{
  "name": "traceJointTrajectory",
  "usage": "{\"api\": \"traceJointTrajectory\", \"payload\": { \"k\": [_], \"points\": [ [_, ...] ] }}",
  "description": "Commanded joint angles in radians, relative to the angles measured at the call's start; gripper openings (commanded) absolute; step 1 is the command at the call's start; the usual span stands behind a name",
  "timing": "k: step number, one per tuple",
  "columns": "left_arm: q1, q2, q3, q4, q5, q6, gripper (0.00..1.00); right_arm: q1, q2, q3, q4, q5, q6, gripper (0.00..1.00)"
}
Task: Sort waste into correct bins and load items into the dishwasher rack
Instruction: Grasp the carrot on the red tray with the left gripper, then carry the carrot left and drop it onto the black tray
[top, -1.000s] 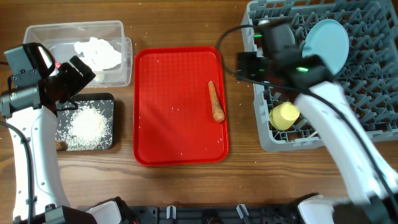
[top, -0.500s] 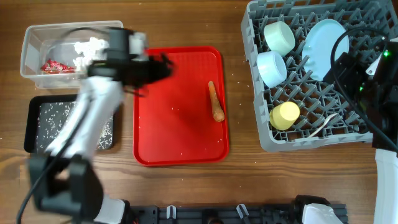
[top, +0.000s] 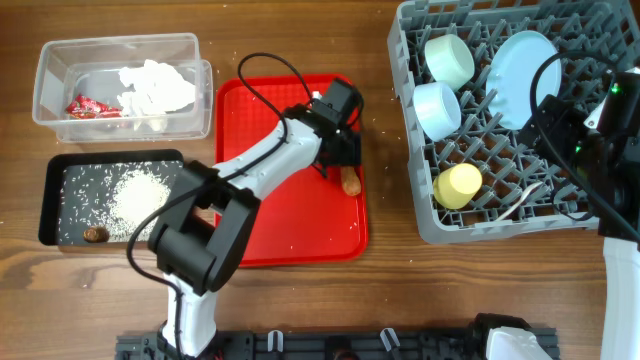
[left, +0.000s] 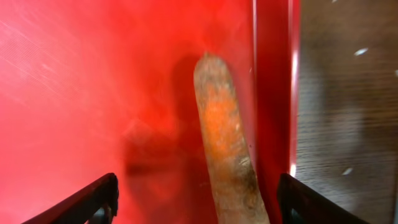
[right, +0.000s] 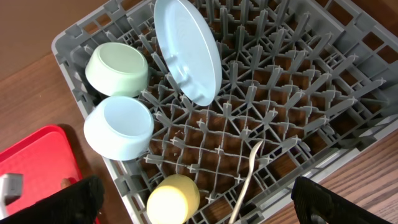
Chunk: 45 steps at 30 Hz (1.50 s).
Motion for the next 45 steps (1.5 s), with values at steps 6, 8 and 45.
{"api": "traceJointTrajectory", "payload": {
  "k": [6, 8, 45],
  "points": [
    [-0.085, 0.090, 0.016, -0.008, -0.024, -0.011, 0.60, -0.005, 0.006, 0.000, -0.002, -0.005, 0.007, 1.00],
    [-0.089, 0.095, 0.016, -0.011, -0.025, -0.011, 0.38, -0.005, 0.006, 0.000, -0.005, -0.005, 0.007, 1.00],
    [0.984, -0.358, 0.028, -0.517, -0.135, -0.015, 0.22, -0.005, 0.148, 0.000, 0.023, -0.077, 0.010, 1.00]
  ]
}}
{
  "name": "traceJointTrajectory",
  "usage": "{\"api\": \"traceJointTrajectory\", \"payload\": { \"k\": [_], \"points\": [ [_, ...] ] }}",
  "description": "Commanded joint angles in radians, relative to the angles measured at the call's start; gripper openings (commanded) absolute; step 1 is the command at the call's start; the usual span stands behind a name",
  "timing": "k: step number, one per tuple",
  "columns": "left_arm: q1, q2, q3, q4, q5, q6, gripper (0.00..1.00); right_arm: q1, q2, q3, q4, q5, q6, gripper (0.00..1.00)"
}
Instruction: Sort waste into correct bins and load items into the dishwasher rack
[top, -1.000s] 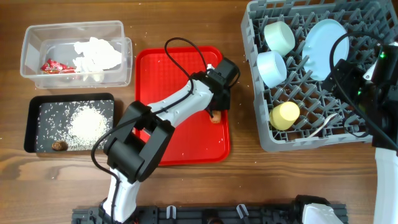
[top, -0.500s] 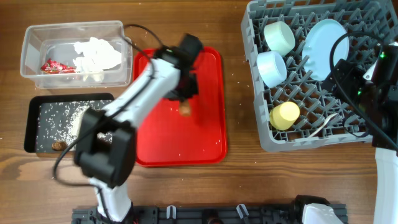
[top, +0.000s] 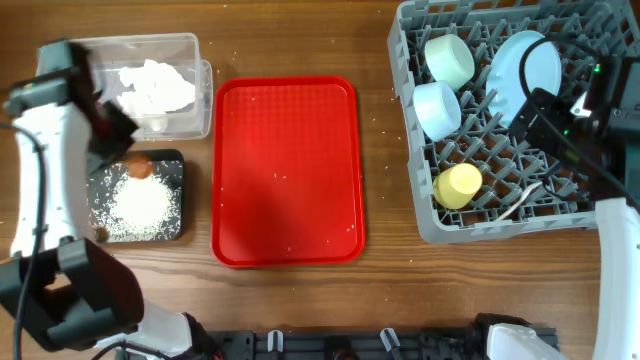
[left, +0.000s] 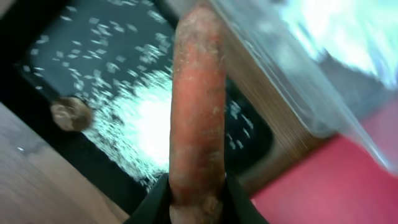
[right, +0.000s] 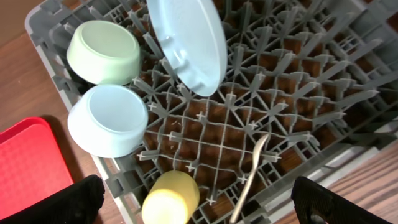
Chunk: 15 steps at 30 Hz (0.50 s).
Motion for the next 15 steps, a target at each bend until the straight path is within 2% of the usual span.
{"api": "traceJointTrajectory", "payload": {
  "k": [1, 5, 9, 12, 15],
  "points": [
    [0.082, -0.014, -0.094, 0.071, -0.008, -0.003, 0.22, -0.005, 0.039, 0.000, 0.017, -0.062, 0.009, 1.00],
    [0.106, -0.013, -0.230, 0.186, -0.009, -0.048, 0.18, -0.005, 0.055, 0.000, 0.019, -0.064, 0.007, 1.00],
    [0.107, -0.013, -0.385, 0.349, -0.010, -0.055, 0.22, -0.005, 0.056, 0.000, 0.019, -0.064, -0.001, 1.00],
    [0.107, -0.013, -0.475, 0.454, -0.010, -0.055, 0.33, -0.005, 0.056, 0.000, 0.019, -0.064, -0.001, 1.00],
    [0.107, -0.013, -0.492, 0.471, -0.009, -0.055, 0.46, -0.005, 0.055, 0.000, 0.019, -0.064, -0.001, 1.00]
  ]
}}
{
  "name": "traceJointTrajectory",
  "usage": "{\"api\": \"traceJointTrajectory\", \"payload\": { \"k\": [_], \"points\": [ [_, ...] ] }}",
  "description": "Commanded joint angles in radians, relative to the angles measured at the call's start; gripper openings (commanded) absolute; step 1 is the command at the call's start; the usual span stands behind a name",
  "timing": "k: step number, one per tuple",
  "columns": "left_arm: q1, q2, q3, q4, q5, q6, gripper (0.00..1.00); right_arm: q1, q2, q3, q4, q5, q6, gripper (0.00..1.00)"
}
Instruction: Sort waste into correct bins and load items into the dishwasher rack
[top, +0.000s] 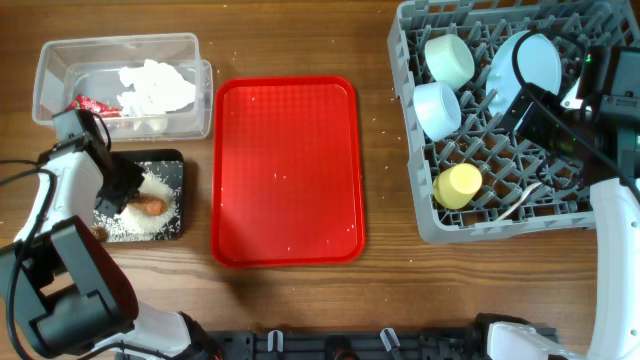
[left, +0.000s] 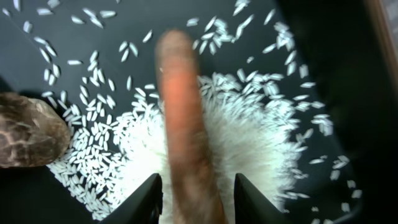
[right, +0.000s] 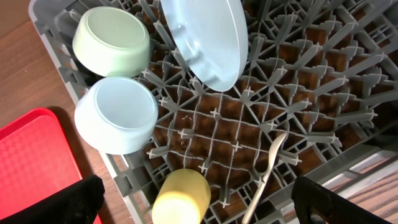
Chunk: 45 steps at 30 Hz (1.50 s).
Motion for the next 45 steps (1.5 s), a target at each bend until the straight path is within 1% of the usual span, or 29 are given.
{"api": "traceJointTrajectory", "payload": {
  "k": [1, 4, 6, 7, 8, 10, 12, 14, 15, 17, 18, 19, 20, 21, 22, 23, 26, 28, 30, 34, 35, 36, 38, 39, 41, 42, 43, 44, 45],
  "points": [
    [0.003, -0.013, -0.017, 0.015, -0.010, -0.006, 0.49, -0.005, 0.007, 0.000, 0.003, -0.017, -0.001, 1.00],
    [0.003, -0.015, -0.011, 0.011, -0.009, -0.006, 0.51, -0.005, 0.007, 0.000, 0.006, -0.031, -0.012, 1.00],
    [0.003, -0.027, 0.019, -0.023, -0.009, -0.005, 0.54, -0.005, 0.004, 0.000, 0.028, -0.113, -0.085, 1.00],
    [0.003, -0.037, 0.047, -0.054, -0.009, -0.005, 0.56, -0.005, 0.001, 0.000, 0.037, -0.148, -0.107, 1.00],
    [0.003, -0.048, 0.082, -0.096, -0.003, -0.006, 0.63, -0.005, -0.008, 0.000, 0.049, -0.189, -0.133, 1.00],
    [0.003, -0.080, 0.169, -0.196, 0.026, 0.005, 0.69, -0.005, -0.045, 0.000, 0.088, -0.291, -0.182, 1.00],
    [-0.005, -0.120, 0.231, -0.269, 0.060, 0.015, 0.72, -0.003, -0.086, 0.000, 0.114, -0.349, -0.193, 1.00],
    [-0.026, -0.161, 0.254, -0.294, 0.106, 0.063, 0.73, 0.008, -0.123, 0.000, 0.129, -0.388, -0.223, 1.00],
    [-0.050, -0.193, 0.257, -0.301, 0.130, 0.085, 0.73, 0.021, -0.140, 0.000, 0.134, -0.402, -0.231, 1.00],
    [-0.106, -0.249, 0.257, -0.312, 0.158, 0.090, 0.77, 0.066, -0.174, 0.000, 0.142, -0.404, -0.233, 1.00],
    [-0.174, -0.291, 0.257, -0.312, 0.187, 0.119, 0.79, 0.115, -0.194, 0.000, 0.150, -0.402, -0.241, 1.00],
    [-0.214, -0.309, 0.257, -0.310, 0.187, 0.130, 0.81, 0.143, -0.203, 0.000, 0.153, -0.402, -0.254, 1.00],
    [-0.297, -0.336, 0.257, -0.306, 0.187, 0.134, 0.81, 0.192, -0.216, 0.000, 0.153, -0.398, -0.254, 1.00],
    [-0.348, -0.344, 0.257, -0.304, 0.187, 0.134, 0.82, 0.215, -0.222, 0.000, 0.146, -0.398, -0.253, 1.00],
    [-0.389, -0.344, 0.257, -0.296, 0.186, 0.134, 1.00, 0.228, -0.226, 0.000, 0.138, -0.399, -0.248, 1.00],
    [-0.433, -0.343, 0.257, -0.282, 0.186, 0.134, 1.00, 0.240, -0.230, 0.000, 0.121, -0.409, -0.204, 1.00],
    [-0.538, -0.338, 0.257, -0.204, 0.197, 0.124, 1.00, 0.245, -0.233, 0.000, 0.076, -0.421, 0.053, 1.00],
    [-0.581, -0.338, 0.257, -0.203, 0.197, 0.124, 1.00, 0.245, -0.229, 0.000, 0.063, -0.435, 0.215, 1.00],
    [-0.602, -0.338, 0.257, -0.203, 0.197, 0.124, 1.00, 0.245, -0.229, 0.000, 0.012, -0.458, 0.334, 1.00],
    [-0.612, -0.338, 0.257, -0.203, 0.197, 0.124, 1.00, 0.245, -0.227, 0.000, -0.026, -0.457, 0.507, 1.00],
    [-0.612, -0.338, 0.257, -0.203, 0.197, 0.124, 1.00, 0.245, -0.227, 0.000, -0.034, -0.457, 0.513, 1.00],
    [-0.612, -0.338, 0.257, -0.203, 0.197, 0.124, 1.00, 0.245, -0.227, 0.000, -0.042, -0.440, 0.482, 1.00],
    [-0.612, -0.338, 0.257, -0.203, 0.197, 0.124, 1.00, 0.245, -0.227, 0.000, -0.040, -0.418, 0.285, 1.00],
    [-0.612, -0.338, 0.257, -0.203, 0.197, 0.124, 1.00, 0.245, -0.229, 0.000, -0.027, -0.419, 0.101, 1.00],
    [-0.612, -0.338, 0.257, -0.203, 0.197, 0.124, 1.00, 0.245, -0.233, 0.000, -0.023, -0.436, -0.160, 1.00],
    [-0.612, -0.338, 0.257, -0.203, 0.197, 0.124, 1.00, 0.245, -0.234, 0.000, -0.022, -0.434, -0.266, 1.00],
    [-0.612, -0.338, 0.257, -0.203, 0.197, 0.124, 1.00, 0.244, -0.233, -0.002, -0.013, -0.428, -0.341, 1.00],
    [-0.612, -0.338, 0.257, -0.203, 0.197, 0.124, 1.00, 0.240, -0.240, -0.016, 0.034, -0.414, -0.397, 1.00],
    [-0.612, -0.338, 0.257, -0.203, 0.197, 0.124, 1.00, 0.234, -0.268, -0.036, 0.087, -0.410, -0.421, 1.00]
  ]
}}
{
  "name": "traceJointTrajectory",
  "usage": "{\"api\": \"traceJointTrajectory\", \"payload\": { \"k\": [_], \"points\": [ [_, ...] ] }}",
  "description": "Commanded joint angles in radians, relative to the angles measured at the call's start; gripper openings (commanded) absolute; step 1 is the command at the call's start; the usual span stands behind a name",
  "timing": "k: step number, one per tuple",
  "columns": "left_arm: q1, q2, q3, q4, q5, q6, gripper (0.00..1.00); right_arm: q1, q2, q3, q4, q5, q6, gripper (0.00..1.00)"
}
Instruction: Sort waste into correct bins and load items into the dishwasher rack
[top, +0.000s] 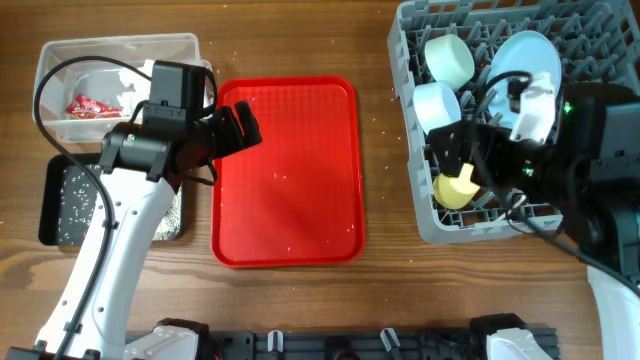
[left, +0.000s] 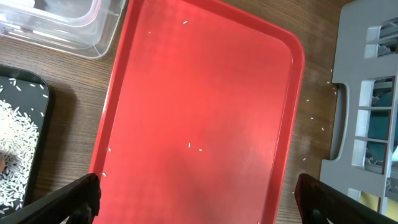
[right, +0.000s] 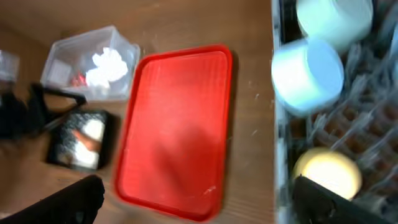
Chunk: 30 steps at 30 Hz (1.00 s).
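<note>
The red tray (top: 300, 200) holds only a few rice grains. My left gripper (top: 240, 128) hovers above its left part, open and empty, with the fingers wide apart over the tray (left: 198, 205). The black bin (top: 60, 195) with rice is partly hidden under my left arm. In the blurred right wrist view an orange-brown food piece (right: 84, 138) lies in that bin. My right gripper (top: 462, 150) hangs open over the left part of the grey dishwasher rack (top: 430, 225), holding nothing (right: 199, 199).
A clear bin (top: 45, 75) at the back left holds a red wrapper (top: 82, 105) and white tissue. The rack carries a green cup (top: 449, 60), a blue cup (top: 436, 105), a yellow cup (top: 455, 187) and a blue plate (top: 520, 55).
My left gripper was low in the black bin with the food piece between its parted fingers; now it is open above the tray. My right arm has moved to the rack's left part.
The food piece lay at the tray's right edge between my open left fingers. Then my left gripper held it over the black bin. Then it lay on the rice with the fingers parted. Now the tray is bare and my left gripper is above it.
</note>
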Motion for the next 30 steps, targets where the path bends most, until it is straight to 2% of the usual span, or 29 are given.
{"api": "traceJointTrajectory", "payload": {
  "k": [1, 2, 4, 10, 14, 17, 21, 24, 30],
  "points": [
    [-0.004, -0.004, 0.010, 0.003, 0.008, 0.013, 1.00, -0.015, -0.086, -0.077, 0.177, 0.018, -0.299, 1.00],
    [-0.004, -0.005, 0.010, 0.003, 0.008, 0.013, 1.00, -0.019, -0.120, -0.112, 0.236, 0.018, -0.299, 1.00],
    [-0.004, -0.005, 0.010, 0.003, 0.008, 0.013, 1.00, -0.042, -0.284, -0.299, 0.469, 0.024, -0.299, 1.00],
    [-0.004, -0.005, 0.010, 0.003, 0.008, 0.013, 1.00, -0.116, -0.691, -0.881, 0.964, 0.025, -0.299, 1.00],
    [-0.004, -0.005, 0.010, 0.003, 0.008, 0.013, 1.00, -0.116, -0.877, -1.206, 1.180, 0.000, -0.287, 1.00],
    [-0.004, -0.005, 0.010, 0.003, 0.008, 0.013, 1.00, -0.116, -0.988, -1.355, 1.256, -0.019, -0.287, 1.00],
    [-0.004, -0.005, 0.010, 0.003, 0.008, 0.013, 1.00, -0.116, -1.106, -1.447, 1.254, -0.037, -0.287, 1.00],
    [-0.004, -0.005, 0.010, 0.003, 0.008, 0.013, 1.00, -0.116, -1.112, -1.470, 1.173, -0.033, -0.298, 1.00],
    [-0.004, -0.004, 0.010, 0.003, 0.008, 0.013, 1.00, -0.116, -1.099, -1.470, 1.175, -0.032, -0.298, 1.00]
  ]
}}
